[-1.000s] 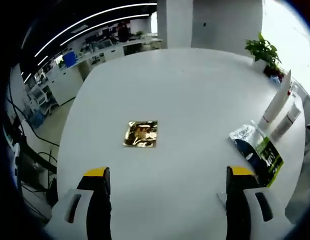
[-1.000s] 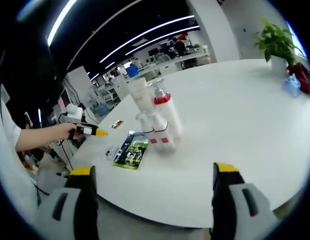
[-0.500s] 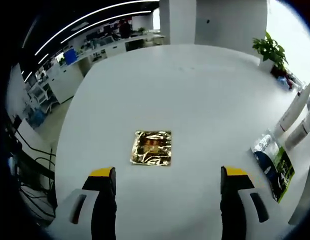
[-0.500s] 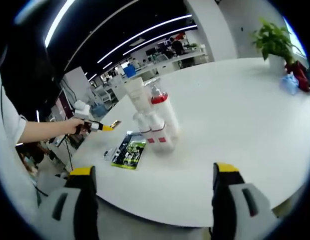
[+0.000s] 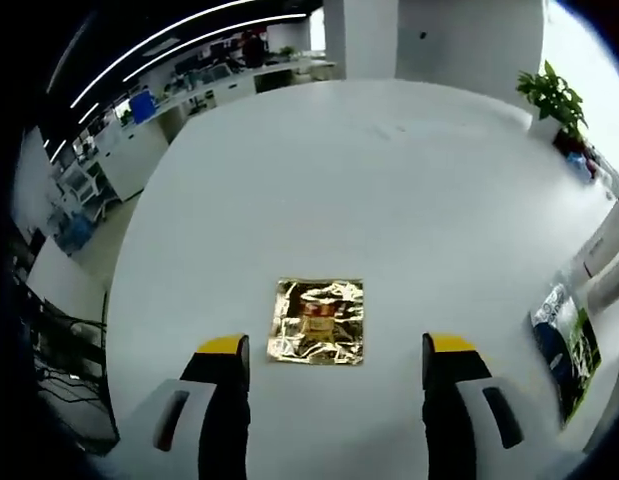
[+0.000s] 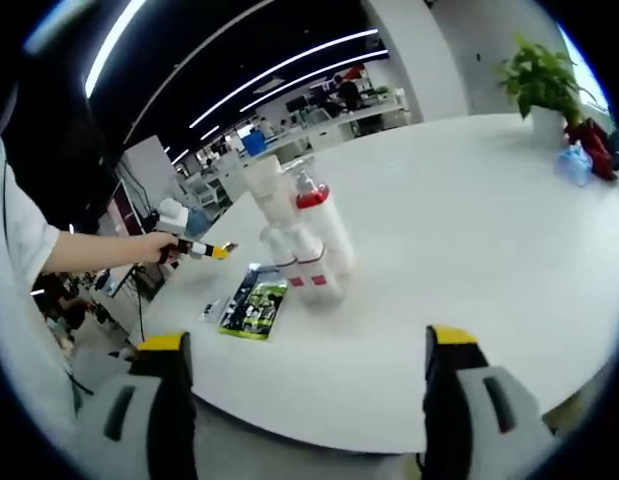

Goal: Arrange the skincare products in the storage area until every visible bottle or jar stands upright without overlapping.

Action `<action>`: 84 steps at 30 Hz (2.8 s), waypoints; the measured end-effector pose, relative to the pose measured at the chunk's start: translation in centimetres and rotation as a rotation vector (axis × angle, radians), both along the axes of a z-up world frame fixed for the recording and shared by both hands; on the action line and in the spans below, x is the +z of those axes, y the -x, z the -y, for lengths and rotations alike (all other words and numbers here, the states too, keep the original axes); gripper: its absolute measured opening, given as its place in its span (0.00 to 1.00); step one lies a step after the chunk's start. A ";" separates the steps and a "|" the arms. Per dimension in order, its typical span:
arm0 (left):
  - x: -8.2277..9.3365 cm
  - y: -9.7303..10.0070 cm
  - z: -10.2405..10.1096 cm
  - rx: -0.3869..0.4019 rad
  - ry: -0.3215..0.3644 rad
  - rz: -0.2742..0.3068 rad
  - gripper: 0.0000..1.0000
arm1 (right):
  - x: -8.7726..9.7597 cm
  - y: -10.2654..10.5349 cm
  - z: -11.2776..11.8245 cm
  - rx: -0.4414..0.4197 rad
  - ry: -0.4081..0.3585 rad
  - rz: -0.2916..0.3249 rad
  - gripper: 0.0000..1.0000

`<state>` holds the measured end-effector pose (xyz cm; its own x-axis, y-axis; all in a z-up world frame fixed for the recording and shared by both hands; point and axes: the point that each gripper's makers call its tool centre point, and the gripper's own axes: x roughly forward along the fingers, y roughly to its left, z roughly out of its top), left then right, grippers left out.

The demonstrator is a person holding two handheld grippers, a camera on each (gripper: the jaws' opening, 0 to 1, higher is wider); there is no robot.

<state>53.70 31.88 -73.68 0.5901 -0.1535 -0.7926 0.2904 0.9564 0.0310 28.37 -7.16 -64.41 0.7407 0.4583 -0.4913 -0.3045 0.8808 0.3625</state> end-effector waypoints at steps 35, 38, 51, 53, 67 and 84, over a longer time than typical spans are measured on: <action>-0.7 -0.9 0.3 -0.005 0.029 -0.079 0.37 | -0.2 -0.2 0.2 -0.012 0.003 -0.008 0.97; -0.6 -0.9 0.4 -0.005 0.034 -0.073 0.37 | -0.3 -0.2 0.2 -0.013 0.004 -0.008 0.97; 0.2 -0.9 0.5 0.007 0.047 -0.055 0.35 | -0.2 -0.2 0.2 -0.010 0.006 -0.004 0.97; 0.4 -0.8 0.6 0.007 0.052 -0.050 0.35 | -0.2 -0.2 0.2 -0.009 0.006 -0.002 0.97; 2.3 1.6 2.0 0.018 0.075 -0.009 0.34 | 0.1 -0.1 -0.1 0.009 0.014 0.018 0.96; 4.0 6.2 4.4 -0.019 0.107 0.032 0.34 | 0.5 0.0 -0.4 0.031 0.016 0.038 0.95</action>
<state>47.54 27.49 -69.72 0.6113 -0.2483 -0.7514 0.3095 0.9489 -0.0617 28.33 -6.79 -63.95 0.7447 0.4732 -0.4706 -0.3446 0.8765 0.3361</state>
